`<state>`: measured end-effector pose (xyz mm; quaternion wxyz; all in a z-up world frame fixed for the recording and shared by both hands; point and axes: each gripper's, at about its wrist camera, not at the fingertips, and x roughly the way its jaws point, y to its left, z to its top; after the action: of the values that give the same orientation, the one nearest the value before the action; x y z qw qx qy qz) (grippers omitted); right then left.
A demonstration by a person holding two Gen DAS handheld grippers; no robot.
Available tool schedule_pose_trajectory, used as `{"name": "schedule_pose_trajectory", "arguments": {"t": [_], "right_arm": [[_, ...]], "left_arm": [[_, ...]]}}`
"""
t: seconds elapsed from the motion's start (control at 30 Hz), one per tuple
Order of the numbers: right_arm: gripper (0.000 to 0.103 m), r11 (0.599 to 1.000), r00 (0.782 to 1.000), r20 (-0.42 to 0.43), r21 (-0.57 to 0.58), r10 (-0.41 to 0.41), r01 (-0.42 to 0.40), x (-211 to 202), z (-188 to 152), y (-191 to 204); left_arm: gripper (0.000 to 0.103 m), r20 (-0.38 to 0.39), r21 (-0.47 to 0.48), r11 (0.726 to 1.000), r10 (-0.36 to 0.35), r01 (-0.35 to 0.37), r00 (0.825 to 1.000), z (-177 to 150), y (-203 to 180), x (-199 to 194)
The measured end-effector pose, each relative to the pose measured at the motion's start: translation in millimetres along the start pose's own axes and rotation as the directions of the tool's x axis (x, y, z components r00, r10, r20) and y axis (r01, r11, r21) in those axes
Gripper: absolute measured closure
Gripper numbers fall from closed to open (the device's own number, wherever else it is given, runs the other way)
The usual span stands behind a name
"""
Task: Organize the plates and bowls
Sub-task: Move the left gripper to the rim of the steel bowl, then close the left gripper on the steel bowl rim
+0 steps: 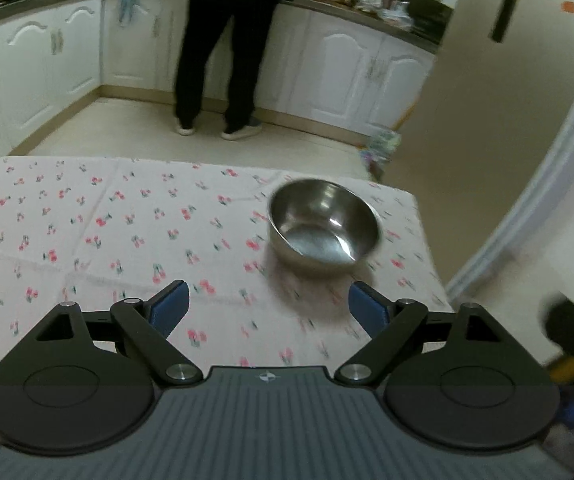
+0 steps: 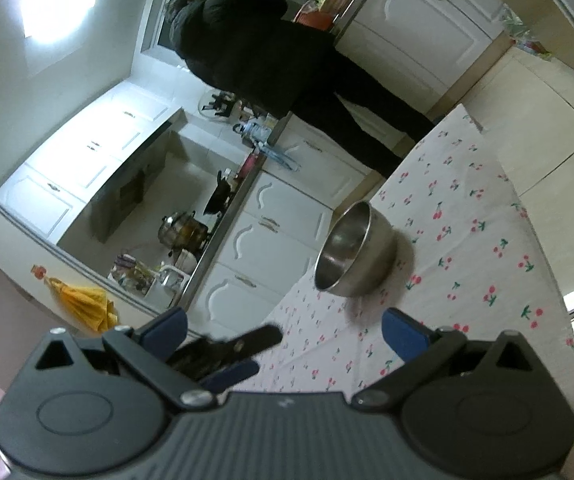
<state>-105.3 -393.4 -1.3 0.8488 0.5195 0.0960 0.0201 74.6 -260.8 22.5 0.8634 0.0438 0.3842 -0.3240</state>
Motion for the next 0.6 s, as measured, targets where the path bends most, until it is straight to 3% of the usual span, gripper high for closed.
{"name": "schedule_pose_trajectory", "arguments": {"t": [0.2, 0.47, 0.6], "right_arm": [[0.0, 0.999, 1.0, 0.013, 0.039, -0.009, 0.009, 0, 0, -5], [0.0, 0.998, 1.0, 0.01, 0.058, -0.009, 0.009, 2, 1, -9], [0.0, 0.997, 1.0, 0.012, 0.08, 0.001, -0.002, 1, 0, -11]], "left_arm": [[0.0, 0.003, -0.045, 0.998, 0.036, -0.036, 0.999, 20, 1, 37], [0.0, -0.026, -0.067, 0.998, 0.015, -0.016, 1.0, 34, 0, 66], [0.0, -0.025, -0.03, 0.999, 0.04, -0.041, 0.999, 34, -8, 72]]}}
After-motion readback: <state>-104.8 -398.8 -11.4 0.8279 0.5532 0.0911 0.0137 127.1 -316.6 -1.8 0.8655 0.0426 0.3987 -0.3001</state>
